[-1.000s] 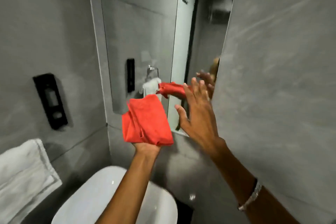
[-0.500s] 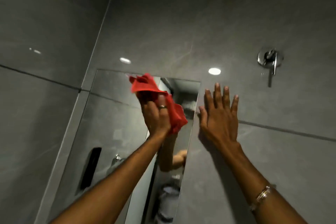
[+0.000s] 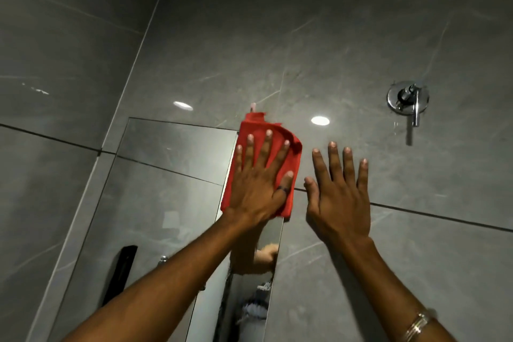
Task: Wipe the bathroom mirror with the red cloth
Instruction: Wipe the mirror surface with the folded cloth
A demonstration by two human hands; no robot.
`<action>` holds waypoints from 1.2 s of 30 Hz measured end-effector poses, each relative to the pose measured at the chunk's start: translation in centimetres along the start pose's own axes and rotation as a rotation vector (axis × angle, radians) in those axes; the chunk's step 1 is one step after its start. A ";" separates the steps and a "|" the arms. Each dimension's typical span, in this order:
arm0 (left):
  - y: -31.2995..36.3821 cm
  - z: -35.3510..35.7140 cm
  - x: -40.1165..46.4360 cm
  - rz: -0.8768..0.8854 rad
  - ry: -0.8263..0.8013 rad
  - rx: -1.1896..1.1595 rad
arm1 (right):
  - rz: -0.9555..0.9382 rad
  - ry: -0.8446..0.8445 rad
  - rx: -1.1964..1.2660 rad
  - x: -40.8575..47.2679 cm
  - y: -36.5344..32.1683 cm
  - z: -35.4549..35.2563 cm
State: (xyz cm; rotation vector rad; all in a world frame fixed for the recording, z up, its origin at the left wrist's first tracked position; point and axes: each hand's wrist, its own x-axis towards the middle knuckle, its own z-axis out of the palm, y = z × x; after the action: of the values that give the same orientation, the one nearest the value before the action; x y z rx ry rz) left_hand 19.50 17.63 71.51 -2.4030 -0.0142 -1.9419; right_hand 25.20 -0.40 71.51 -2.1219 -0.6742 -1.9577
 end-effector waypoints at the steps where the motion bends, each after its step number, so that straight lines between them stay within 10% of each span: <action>1: -1.1 0.1 -1.1 0.073 -0.012 0.021 | 0.002 -0.002 0.002 -0.1 0.0 0.0; 36: 0.4 1.5 -0.3 -0.024 0.105 -0.012 | 0.023 0.087 -0.008 -2.2 -0.4 1.3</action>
State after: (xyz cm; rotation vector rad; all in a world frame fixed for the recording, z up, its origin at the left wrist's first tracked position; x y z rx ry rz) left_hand 20.95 17.34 70.89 -2.3150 -0.0278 -2.0822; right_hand 26.12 0.05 69.18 -2.0264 -0.6250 -2.0295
